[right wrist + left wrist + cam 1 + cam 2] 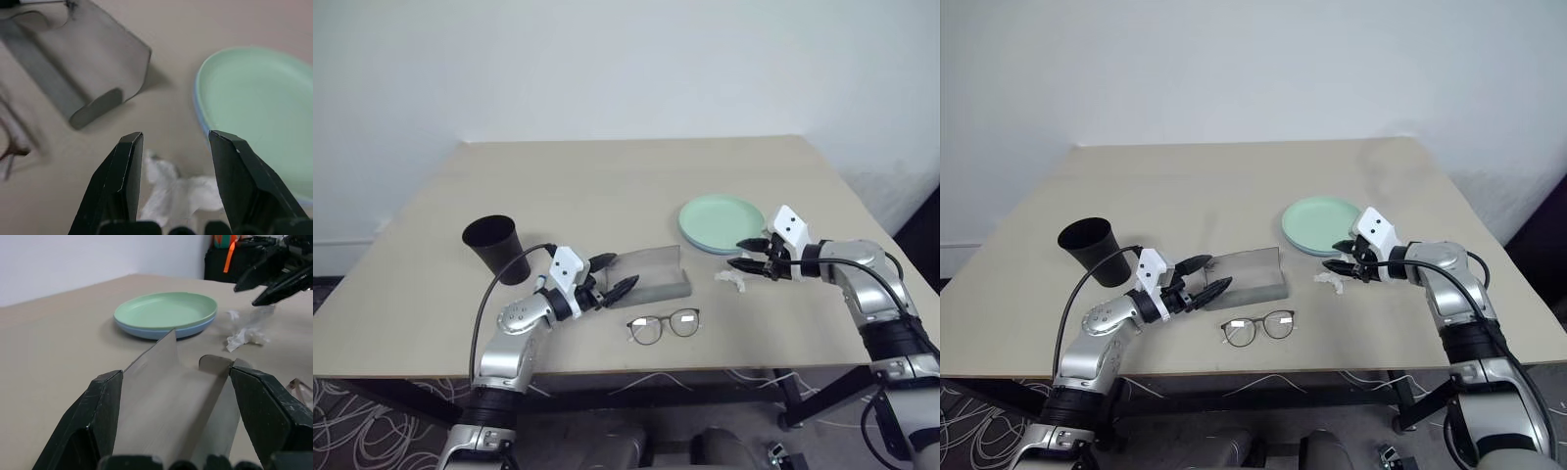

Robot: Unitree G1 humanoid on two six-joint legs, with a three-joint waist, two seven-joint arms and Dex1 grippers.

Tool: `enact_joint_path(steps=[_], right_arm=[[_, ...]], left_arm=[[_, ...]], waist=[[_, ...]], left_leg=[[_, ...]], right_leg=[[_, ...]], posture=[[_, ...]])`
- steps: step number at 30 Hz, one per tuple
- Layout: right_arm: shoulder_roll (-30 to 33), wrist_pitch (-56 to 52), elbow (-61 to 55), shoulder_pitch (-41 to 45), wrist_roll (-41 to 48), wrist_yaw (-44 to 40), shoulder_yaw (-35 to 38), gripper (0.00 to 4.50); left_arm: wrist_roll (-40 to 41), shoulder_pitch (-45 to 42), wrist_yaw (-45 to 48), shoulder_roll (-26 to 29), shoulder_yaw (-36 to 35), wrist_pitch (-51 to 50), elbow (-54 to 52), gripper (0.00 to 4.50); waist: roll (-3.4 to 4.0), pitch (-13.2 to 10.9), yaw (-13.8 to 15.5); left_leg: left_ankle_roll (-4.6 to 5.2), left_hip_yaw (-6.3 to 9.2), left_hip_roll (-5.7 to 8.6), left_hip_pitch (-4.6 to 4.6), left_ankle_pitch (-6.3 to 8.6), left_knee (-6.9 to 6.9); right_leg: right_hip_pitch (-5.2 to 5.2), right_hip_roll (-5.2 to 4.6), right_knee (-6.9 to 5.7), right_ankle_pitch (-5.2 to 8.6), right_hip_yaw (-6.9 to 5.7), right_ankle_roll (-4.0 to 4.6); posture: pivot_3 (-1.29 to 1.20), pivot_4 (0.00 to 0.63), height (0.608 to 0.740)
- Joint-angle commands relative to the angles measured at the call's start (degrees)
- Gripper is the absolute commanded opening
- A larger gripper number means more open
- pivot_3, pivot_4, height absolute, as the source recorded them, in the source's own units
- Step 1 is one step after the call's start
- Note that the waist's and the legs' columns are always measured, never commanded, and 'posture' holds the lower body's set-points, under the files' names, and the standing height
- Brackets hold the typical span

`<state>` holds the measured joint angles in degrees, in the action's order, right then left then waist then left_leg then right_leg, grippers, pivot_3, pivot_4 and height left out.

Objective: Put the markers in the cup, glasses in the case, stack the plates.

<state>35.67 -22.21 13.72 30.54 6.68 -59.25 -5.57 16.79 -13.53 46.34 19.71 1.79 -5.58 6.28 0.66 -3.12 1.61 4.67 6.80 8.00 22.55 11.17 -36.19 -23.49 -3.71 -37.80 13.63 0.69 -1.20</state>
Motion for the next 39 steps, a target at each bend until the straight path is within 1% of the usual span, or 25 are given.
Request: enact_joint_path(steps=[1,5,11,15,18,20,28,29,32,34,37,39], right_arm=[[0.5,-3.1,-4.5,-0.9,1.0,2.1,1.5,2.89],[-0.4,-3.2,-3.2,-1.4,-0.3,5.5,1.1,4.21],[-1.7,-1.7,2.9,-1.5,-3.4,10.7,-0.5,4.21],[-2.4,-2.0,5.6,-1.4,-4.1,11.8,-1.1,4.21],[-2.5,-2.2,5.7,-1.4,-4.0,11.8,-1.2,3.63],[-2.4,-2.5,5.3,-1.4,-3.6,11.5,-1.1,2.99],[-1.1,-2.4,2.5,-1.7,-2.6,9.4,-0.6,0.16],[-0.9,-1.9,1.6,-1.3,-2.0,8.9,-0.2,0.07],[-0.5,-0.7,-0.6,0.1,-0.4,7.4,1.1,0.07],[-1.0,0.9,1.2,2.5,-0.7,8.5,1.4,0.07],[-2.6,4.0,7.2,7.3,-2.8,11.4,0.6,0.07],[-4.2,7.1,14.3,11.4,-4.7,13.4,-0.5,0.07]], left_arm=[[0.6,-1.6,0.4,0.0,0.0,0.4,-1.6,3.66],[0.5,-1.7,0.7,0.0,0.0,0.2,-1.6,3.66],[0.5,-1.7,0.7,0.0,0.0,0.1,-1.8,3.66],[0.4,-1.4,0.5,0.0,0.0,0.1,-2.1,3.66],[0.3,-1.2,0.4,0.1,-0.1,0.1,-2.2,3.66],[0.3,-1.2,0.4,0.1,-0.1,0.1,-2.3,3.66],[0.1,-1.6,0.5,-0.1,0.2,0.4,-1.8,3.66],[0.1,-1.7,0.6,-0.1,0.2,0.4,-1.7,3.66],[0.1,-1.9,0.7,-0.1,0.3,0.5,-1.5,3.66],[0.1,-2.0,0.9,-0.1,0.2,0.5,-1.3,3.66],[0.0,-2.3,1.1,-0.2,0.4,0.6,-0.9,3.66],[-0.1,-2.8,1.2,-0.4,0.6,0.8,-0.4,3.66]], waist=[[0.00,0.0,0.1],[0.00,0.0,0.1],[-0.02,0.0,0.2],[-0.02,0.0,0.3],[-0.02,0.0,0.3],[-0.02,0.0,0.3],[-0.02,0.0,0.3],[-0.02,0.0,0.3],[-0.02,0.0,0.3],[-0.02,0.0,0.3],[-0.02,0.0,0.0],[-0.02,0.0,0.0]], left_leg=[[0.00,0.00,-0.01,0.00,0.00,-0.01],[0.00,-0.01,-0.01,0.02,0.00,-0.08],[0.00,-0.02,-0.01,0.03,0.00,-0.12],[0.00,-0.02,-0.01,0.02,0.00,-0.12],[0.00,-0.02,-0.01,0.03,0.00,-0.12],[0.00,-0.02,-0.01,0.03,0.00,-0.12],[0.00,-0.02,-0.01,0.02,0.00,-0.12],[0.00,-0.02,-0.01,0.03,0.00,-0.12],[0.00,-0.02,-0.01,0.03,0.00,-0.12],[0.00,-0.02,-0.01,0.03,0.00,-0.13],[0.00,-0.03,-0.01,0.02,0.00,-0.14],[0.00,-0.02,-0.01,0.00,0.00,-0.14]], right_leg=[[0.00,0.00,0.00,0.00,-0.01,0.00],[0.02,0.00,0.01,-0.03,-0.01,-0.05],[0.03,-0.01,0.04,-0.04,-0.03,-0.06],[0.03,0.00,0.04,-0.07,-0.03,-0.01],[0.03,0.00,0.04,-0.06,-0.03,-0.03],[0.03,0.00,0.04,-0.05,-0.03,-0.05],[0.03,0.00,0.04,-0.04,-0.03,-0.07],[0.03,0.00,0.04,-0.04,-0.03,-0.06],[0.03,-0.01,0.04,-0.04,-0.03,-0.06],[0.04,0.00,0.04,-0.04,-0.04,-0.07],[0.04,0.00,0.03,-0.07,-0.02,-0.08],[0.05,0.00,0.03,-0.09,-0.04,-0.08]], posture=[[0.00,0.000,0.736],[0.00,0.000,0.736],[0.00,0.000,0.736],[0.00,0.000,0.736],[0.00,0.000,0.736],[0.00,0.000,0.736],[0.00,0.000,0.736],[0.00,0.000,0.736],[0.00,0.000,0.736],[0.00,0.000,0.736],[0.00,0.000,0.736],[0.00,0.000,0.736]])
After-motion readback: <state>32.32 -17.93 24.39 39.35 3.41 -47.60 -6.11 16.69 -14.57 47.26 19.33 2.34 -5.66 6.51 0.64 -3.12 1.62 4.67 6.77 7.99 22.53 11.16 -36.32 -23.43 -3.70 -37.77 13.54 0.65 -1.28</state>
